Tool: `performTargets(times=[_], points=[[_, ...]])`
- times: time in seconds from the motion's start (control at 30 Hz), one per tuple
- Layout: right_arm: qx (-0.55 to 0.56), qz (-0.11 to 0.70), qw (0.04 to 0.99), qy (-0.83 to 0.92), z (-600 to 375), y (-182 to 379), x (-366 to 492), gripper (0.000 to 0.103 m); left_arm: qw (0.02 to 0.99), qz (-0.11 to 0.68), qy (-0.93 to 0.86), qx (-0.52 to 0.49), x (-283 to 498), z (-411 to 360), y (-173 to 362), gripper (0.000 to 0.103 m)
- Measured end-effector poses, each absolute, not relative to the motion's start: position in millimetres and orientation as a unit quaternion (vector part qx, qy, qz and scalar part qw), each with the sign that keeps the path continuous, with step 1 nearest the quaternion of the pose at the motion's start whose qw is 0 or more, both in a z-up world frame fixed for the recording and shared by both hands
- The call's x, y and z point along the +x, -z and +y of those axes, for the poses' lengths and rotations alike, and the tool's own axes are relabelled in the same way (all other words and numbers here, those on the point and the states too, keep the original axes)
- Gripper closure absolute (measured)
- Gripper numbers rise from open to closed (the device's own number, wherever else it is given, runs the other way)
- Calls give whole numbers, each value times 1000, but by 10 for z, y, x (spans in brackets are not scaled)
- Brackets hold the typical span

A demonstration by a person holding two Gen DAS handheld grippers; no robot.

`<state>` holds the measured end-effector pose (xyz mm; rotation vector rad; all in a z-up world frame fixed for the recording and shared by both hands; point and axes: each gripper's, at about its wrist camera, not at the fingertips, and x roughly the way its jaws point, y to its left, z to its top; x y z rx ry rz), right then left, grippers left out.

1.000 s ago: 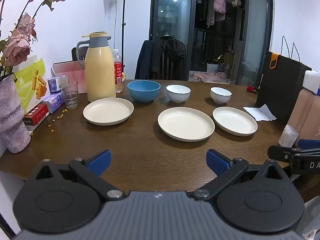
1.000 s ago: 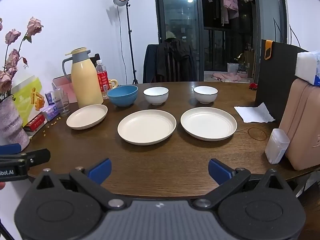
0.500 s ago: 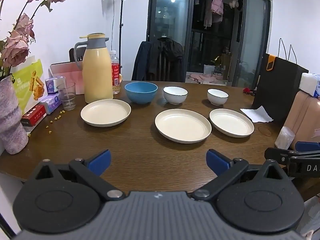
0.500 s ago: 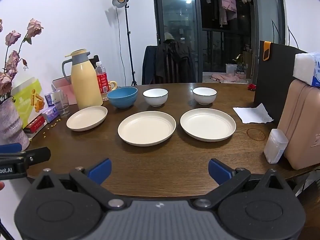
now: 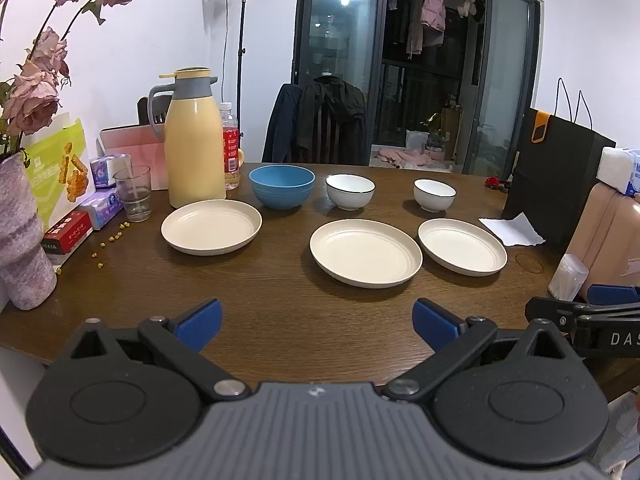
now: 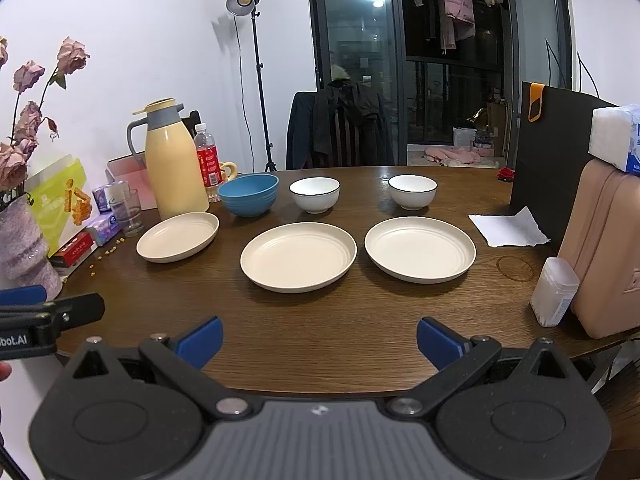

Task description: Organize plates and bowls

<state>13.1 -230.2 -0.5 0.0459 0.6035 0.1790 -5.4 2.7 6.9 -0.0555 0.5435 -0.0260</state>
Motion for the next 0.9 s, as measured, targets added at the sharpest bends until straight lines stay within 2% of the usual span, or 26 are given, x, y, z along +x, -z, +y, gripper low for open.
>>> performTargets(times=[0.9], points=[[23, 298, 950, -89, -2287, 1, 139, 0, 962, 270, 12, -26, -43, 21, -72, 0]])
